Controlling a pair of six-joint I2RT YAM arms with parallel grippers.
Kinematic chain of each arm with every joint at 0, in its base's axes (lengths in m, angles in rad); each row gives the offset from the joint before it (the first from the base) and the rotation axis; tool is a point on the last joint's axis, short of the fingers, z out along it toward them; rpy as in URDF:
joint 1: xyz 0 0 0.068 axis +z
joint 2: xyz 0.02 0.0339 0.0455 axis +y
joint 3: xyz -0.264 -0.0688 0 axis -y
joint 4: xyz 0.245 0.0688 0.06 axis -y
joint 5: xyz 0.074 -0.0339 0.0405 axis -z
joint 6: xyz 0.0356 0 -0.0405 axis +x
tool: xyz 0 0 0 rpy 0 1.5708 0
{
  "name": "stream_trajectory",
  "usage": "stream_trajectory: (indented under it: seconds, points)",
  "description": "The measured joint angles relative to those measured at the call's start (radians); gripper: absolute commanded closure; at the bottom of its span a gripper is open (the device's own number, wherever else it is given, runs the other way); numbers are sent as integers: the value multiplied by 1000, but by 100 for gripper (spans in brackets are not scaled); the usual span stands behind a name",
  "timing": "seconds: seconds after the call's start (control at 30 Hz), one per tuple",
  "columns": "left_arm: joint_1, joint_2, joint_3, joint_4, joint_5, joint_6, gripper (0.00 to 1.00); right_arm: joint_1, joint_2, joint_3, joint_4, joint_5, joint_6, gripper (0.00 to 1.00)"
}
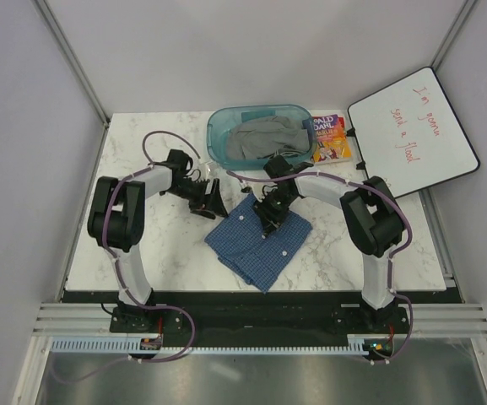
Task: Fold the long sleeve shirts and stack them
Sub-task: Neatly place the folded shirt to the corner
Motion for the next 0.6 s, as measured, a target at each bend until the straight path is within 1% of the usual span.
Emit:
stream_trajectory:
  seconds: [0.17,0.3,0.4,0.43,0.6]
  points:
    - [-42,74,39,-35,73,29,20,-2,10,2,9,-3,-1,60]
    - [-76,111,40,-23,140,-2,24,-2,10,2,9,-2,-16,61]
    - [-88,140,39,6,186,-59,30,0,10,2,8,-1,-24,61]
    - [-90,148,37,21,198,-80,35,0,10,2,8,-1,-26,61]
    - [-92,161,6,106,219,-173,44,0,10,2,8,-2,-34,62]
